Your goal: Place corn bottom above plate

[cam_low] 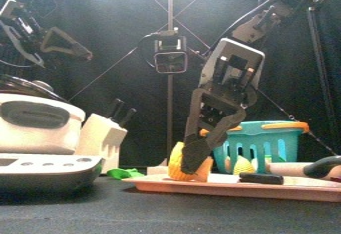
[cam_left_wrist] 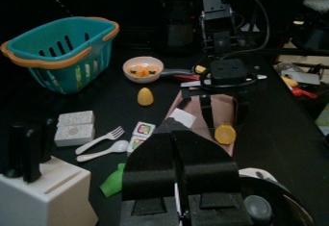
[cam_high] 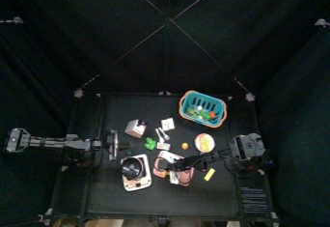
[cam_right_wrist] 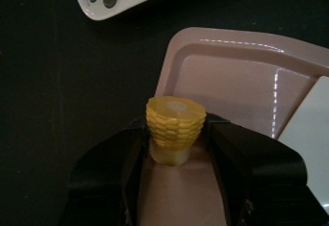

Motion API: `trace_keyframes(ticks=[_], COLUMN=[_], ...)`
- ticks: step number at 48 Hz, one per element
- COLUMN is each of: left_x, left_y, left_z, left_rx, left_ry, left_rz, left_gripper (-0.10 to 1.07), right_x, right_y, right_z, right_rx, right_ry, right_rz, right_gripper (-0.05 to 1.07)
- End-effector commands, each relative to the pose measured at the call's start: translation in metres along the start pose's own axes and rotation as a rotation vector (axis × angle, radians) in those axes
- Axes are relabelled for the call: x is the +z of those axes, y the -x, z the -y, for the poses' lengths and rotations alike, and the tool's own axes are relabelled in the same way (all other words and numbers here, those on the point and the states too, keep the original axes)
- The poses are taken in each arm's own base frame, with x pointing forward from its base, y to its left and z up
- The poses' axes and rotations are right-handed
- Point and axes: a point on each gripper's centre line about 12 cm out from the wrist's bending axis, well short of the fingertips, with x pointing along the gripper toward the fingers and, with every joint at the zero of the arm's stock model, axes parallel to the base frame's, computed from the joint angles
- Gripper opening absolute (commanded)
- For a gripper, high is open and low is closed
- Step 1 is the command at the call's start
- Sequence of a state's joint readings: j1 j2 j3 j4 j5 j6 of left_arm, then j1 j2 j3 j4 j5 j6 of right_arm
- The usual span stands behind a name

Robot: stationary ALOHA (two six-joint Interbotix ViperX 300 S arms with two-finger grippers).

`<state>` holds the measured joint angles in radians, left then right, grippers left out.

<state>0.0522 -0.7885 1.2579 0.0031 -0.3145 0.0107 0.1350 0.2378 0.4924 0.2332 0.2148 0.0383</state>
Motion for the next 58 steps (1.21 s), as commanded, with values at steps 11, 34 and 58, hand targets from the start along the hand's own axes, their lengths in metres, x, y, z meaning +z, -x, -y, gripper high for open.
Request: trace_keyframes(ticks=[11,34,58], left_x=[0.005,0.004,0.0], left_y=[-0.001,-0.001,0.0], left_z=[0.0,0.0,0.001], left_rx=[-0.001,-0.001,-0.004], left_ry=[0.0,0.001,0.001], left_rz=[0.018,0.014,0.006], left_gripper=[0.02,0.02,0.02], right_x=[0.032,0.028,-0.006], right_y=[0.047,0.096,0.083], right_z=[0.004,0.111,0.178], right_rx=[0.005,-0.178,-0.287], right_ry=[0.016,-0.148,-0.29], right_rz=[0.133,0.221,0.129], right_gripper=[0.59,0.59,0.59])
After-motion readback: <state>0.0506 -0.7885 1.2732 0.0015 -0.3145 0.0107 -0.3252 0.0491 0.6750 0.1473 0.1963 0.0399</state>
